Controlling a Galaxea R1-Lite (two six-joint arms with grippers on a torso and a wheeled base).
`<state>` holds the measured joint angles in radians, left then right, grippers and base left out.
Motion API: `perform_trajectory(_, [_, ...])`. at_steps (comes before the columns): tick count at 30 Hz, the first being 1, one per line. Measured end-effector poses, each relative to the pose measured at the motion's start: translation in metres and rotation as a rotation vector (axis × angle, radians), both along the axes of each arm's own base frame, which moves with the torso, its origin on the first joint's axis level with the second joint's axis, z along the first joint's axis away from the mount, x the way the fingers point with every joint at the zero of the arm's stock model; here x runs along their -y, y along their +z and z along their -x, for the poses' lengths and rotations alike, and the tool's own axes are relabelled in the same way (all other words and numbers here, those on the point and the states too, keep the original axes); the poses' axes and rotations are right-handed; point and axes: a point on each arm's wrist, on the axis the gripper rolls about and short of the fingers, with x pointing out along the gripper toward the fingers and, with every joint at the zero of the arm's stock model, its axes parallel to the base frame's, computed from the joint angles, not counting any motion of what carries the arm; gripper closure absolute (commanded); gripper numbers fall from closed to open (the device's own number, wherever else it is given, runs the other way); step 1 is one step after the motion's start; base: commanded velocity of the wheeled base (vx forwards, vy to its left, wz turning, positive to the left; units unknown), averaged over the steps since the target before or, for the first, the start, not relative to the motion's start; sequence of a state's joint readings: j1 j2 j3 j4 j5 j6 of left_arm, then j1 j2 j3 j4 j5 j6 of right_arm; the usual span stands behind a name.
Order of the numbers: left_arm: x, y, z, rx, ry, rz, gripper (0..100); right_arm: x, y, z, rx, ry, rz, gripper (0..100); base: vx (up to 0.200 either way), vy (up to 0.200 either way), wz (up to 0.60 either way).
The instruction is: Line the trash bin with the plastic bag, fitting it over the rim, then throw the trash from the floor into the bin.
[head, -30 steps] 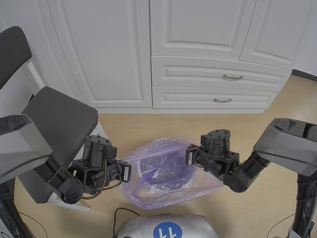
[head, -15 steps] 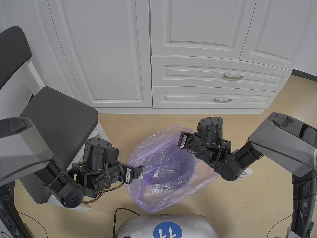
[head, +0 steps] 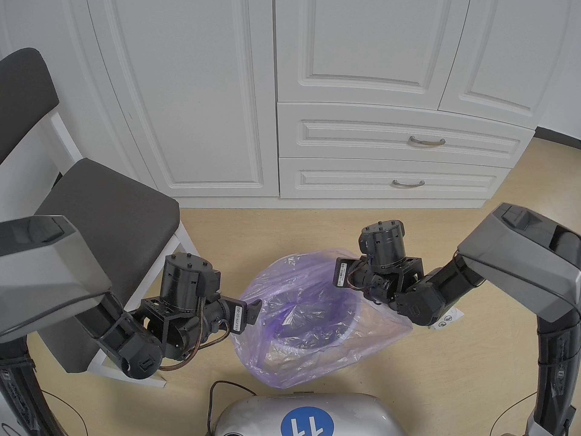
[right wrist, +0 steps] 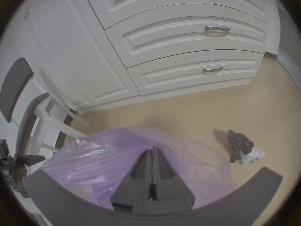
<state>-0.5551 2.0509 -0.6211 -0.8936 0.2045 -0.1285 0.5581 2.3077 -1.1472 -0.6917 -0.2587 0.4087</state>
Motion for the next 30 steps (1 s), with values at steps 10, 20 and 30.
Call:
perform_trajectory(10, [0.01,-0.032,-0.027,-0.003,0.086,-0.046,0,0.015,0.018,0.034,-0.204,0.046,0.169,100,0.0,0.0,0.0])
perform_trajectory(20, [0.025,-0.064,-0.055,0.004,0.173,0.017,0,0.005,0.014,0.043,-0.228,0.094,0.202,100,0.0,0.0,0.0])
perform_trajectory(30, [0.027,-0.08,-0.063,-0.017,0.197,0.035,0,-0.008,-0.006,0.024,-0.24,0.047,0.127,100,0.0,0.0,0.0])
